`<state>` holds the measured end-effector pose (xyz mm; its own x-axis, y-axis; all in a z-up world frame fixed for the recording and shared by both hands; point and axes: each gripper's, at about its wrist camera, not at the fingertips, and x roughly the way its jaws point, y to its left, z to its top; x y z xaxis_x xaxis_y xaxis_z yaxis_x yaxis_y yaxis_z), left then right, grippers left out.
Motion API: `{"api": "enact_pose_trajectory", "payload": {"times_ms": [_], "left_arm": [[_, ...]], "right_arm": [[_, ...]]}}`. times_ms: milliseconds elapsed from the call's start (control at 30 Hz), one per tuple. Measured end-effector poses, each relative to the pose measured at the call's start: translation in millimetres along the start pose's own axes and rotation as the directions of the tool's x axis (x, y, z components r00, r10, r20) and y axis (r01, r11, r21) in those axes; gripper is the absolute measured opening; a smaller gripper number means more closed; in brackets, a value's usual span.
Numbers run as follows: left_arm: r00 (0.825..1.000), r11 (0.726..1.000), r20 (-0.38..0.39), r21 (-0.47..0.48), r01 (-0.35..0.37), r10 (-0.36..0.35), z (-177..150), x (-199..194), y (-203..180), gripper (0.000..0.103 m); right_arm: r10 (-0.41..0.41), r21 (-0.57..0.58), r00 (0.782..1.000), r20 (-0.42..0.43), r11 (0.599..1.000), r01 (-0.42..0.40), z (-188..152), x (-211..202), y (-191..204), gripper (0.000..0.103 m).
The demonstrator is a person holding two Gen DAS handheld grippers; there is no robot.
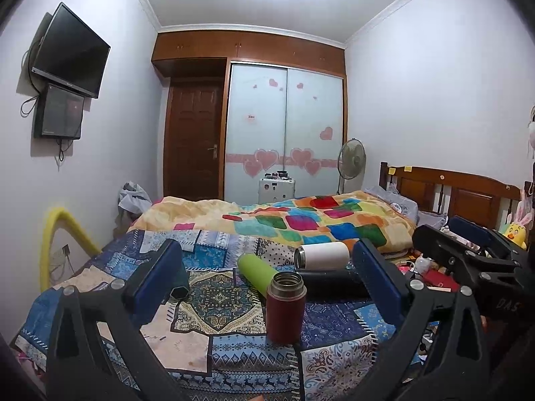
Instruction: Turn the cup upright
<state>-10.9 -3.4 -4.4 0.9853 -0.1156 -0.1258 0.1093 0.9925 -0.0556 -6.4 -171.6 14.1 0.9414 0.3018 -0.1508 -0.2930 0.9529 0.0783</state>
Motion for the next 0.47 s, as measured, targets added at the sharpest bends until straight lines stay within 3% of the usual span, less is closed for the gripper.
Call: {"api": "enact_pose_trajectory", "payload": {"times_ms": [467], "left_arm": [[1.0, 1.0, -0.019, 0.001, 0.011, -0.011, -1.2, 5.6, -2.9, 0.103]], "right_arm": [[-0.001, -0.001, 1.0, -0.001, 1.0, 0.001, -0.5, 0.9, -1.0, 0.103]]}}
